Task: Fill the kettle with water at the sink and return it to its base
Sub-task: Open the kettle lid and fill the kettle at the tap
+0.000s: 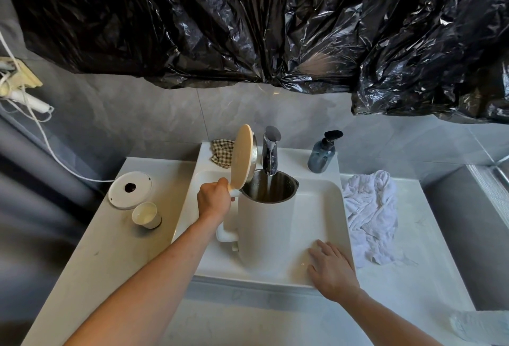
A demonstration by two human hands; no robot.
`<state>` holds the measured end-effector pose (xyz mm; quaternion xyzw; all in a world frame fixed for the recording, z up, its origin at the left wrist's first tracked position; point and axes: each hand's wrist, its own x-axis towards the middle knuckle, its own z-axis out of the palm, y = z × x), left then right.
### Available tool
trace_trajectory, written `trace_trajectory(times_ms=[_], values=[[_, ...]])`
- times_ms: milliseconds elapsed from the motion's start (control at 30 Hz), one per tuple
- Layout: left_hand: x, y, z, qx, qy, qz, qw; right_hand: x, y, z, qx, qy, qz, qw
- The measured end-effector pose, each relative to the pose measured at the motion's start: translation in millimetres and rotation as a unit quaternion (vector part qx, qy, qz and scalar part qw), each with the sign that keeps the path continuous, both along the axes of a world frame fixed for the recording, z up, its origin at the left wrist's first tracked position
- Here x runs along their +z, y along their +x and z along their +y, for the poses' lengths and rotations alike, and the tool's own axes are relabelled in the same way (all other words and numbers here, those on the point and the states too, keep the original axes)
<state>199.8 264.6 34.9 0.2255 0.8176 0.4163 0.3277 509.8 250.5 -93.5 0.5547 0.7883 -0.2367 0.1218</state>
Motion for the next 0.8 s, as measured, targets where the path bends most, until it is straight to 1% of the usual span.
trace_trajectory(times_ms=[400, 667, 800], values=[[-1.7, -0.1, -0.6, -0.007, -0.003, 0.007, 1.0, -2.3, 0.9, 0.2, -0.006, -0.004, 0.001, 1.0], [0.3, 0.6, -1.2, -0.005, -0.011, 0.006, 1.0, -2.5, -1.2, 0.7, 0.008, 0.019, 0.005, 1.0], [-0.3, 0.7, -1.0, -0.006, -0.013, 0.007, 1.0, -3.3, -0.9, 0.9, 0.002, 0.007, 0.004, 1.0]])
